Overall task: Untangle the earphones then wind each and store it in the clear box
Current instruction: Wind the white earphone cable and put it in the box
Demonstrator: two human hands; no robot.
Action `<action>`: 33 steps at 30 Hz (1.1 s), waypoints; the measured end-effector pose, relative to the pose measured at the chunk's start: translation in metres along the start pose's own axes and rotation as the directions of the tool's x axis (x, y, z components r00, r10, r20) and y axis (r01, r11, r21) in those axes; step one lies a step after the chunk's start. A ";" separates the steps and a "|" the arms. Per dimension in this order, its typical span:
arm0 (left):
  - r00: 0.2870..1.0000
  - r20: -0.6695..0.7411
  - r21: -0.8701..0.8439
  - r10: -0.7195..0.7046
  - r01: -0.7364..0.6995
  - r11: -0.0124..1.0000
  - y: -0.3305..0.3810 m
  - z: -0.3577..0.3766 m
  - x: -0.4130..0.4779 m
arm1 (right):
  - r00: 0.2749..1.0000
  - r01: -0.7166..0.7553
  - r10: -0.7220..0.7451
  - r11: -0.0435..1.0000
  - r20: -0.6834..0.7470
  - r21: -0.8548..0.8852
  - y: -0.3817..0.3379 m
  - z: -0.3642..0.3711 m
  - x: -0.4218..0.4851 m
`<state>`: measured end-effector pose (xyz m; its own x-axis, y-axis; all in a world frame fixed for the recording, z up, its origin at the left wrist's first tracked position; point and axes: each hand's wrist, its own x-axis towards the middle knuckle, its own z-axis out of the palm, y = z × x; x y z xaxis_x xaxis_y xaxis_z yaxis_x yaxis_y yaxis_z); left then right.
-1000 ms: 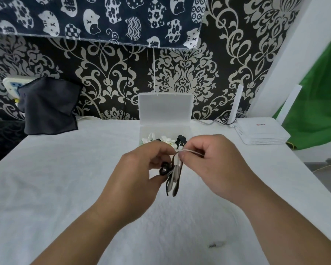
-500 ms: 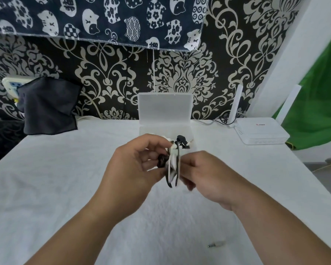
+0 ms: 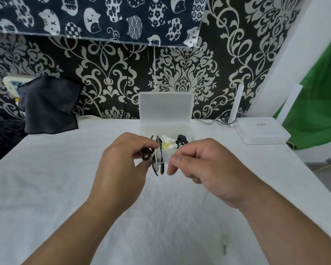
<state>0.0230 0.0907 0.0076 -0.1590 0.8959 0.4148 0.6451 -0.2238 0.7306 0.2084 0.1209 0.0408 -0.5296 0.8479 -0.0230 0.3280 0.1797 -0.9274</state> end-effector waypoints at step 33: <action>0.959 0.283 -0.111 0.012 0.020 0.994 0.015 0.006 -0.012 | 0.916 -0.056 0.004 0.991 -0.400 -0.118 0.015 -0.009 0.009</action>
<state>0.0395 0.0792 0.0104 0.0672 0.9651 0.2532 0.5545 -0.2471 0.7946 0.2159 0.1361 0.0298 -0.1710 0.9774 0.1247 0.4472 0.1897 -0.8741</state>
